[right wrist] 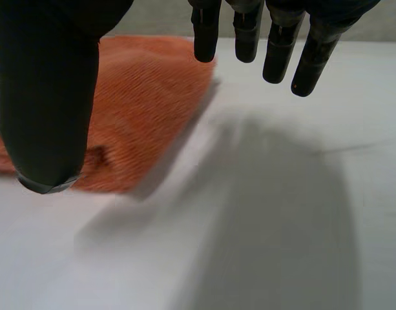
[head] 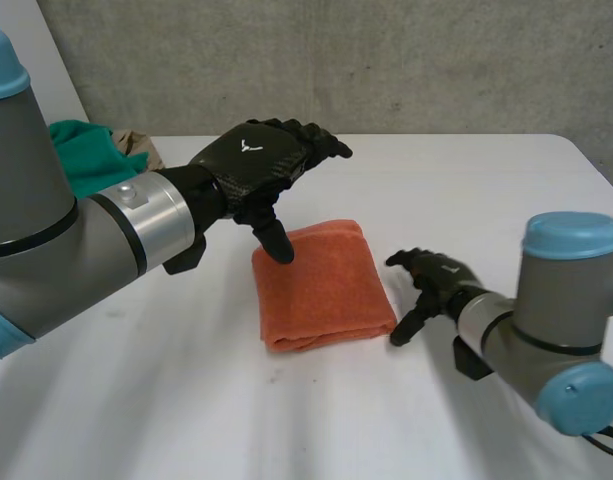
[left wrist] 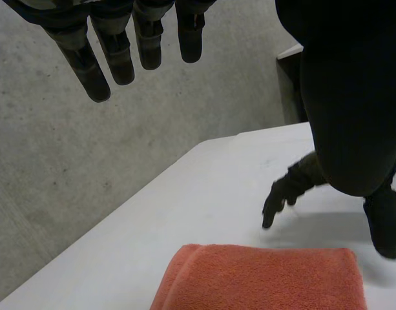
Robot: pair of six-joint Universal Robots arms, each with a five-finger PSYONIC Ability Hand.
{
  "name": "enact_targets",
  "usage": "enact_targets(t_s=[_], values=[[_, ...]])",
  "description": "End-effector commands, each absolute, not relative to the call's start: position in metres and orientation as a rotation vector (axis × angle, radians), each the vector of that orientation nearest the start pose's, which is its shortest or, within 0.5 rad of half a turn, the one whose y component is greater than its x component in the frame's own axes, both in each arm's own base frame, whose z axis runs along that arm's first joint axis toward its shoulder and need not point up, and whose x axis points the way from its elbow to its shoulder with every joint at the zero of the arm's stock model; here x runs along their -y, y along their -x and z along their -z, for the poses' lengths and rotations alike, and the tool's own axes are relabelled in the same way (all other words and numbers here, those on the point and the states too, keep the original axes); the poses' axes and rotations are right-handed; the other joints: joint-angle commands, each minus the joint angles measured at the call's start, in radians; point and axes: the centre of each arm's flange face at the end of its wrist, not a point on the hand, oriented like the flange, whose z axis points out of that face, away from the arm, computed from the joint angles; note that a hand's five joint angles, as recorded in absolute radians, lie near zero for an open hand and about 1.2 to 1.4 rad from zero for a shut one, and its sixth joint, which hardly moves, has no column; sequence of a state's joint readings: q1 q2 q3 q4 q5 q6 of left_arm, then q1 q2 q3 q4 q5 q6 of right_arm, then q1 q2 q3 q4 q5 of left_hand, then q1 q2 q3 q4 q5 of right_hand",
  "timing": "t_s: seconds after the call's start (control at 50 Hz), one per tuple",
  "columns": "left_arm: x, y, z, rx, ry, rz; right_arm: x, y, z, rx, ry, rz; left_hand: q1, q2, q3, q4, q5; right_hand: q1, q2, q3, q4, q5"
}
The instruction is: Fold the laundry.
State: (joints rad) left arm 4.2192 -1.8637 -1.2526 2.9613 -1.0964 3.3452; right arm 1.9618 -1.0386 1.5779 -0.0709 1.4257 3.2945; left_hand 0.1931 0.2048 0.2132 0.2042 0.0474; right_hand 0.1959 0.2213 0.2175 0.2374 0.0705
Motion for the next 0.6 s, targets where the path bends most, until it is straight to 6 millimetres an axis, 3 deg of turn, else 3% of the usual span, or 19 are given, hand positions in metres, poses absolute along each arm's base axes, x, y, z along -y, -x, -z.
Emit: enact_targets(t_s=[0.02, 0.22, 0.42, 0.5, 0.6], values=[[0.227, 0.319, -0.291, 1.739, 1.068, -1.617, 0.261, -0.299, -0.114, -2.293, 0.419, 1.282, 0.003, -0.009, -0.017, -0.008, -0.026, 0.065, 0.040, 0.044, 0.024, 0.016], [0.228, 0.319, -0.290, 1.741, 1.066, -1.615, 0.266, -0.319, -0.107, -2.260, 0.457, 1.287, 0.003, -0.009, -0.017, -0.008, -0.026, 0.100, 0.075, 0.079, 0.059, 0.051], [0.228, 0.319, -0.289, 1.741, 1.067, -1.612, 0.275, -0.325, -0.106, -2.231, 0.444, 1.311, 0.003, -0.009, -0.017, -0.008, -0.026, 0.400, 0.374, 0.378, 0.358, 0.350], [0.227, 0.320, -0.288, 1.740, 1.068, -1.608, 0.280, -0.327, -0.105, -2.227, 0.436, 1.320, 0.003, -0.009, -0.017, -0.008, -0.026, 0.590, 0.565, 0.569, 0.549, 0.541], [0.227, 0.319, -0.288, 1.742, 1.067, -1.607, 0.285, -0.329, -0.105, -2.219, 0.431, 1.335, 0.003, -0.009, -0.017, -0.008, -0.026, 1.001, 0.976, 0.979, 0.960, 0.952]])
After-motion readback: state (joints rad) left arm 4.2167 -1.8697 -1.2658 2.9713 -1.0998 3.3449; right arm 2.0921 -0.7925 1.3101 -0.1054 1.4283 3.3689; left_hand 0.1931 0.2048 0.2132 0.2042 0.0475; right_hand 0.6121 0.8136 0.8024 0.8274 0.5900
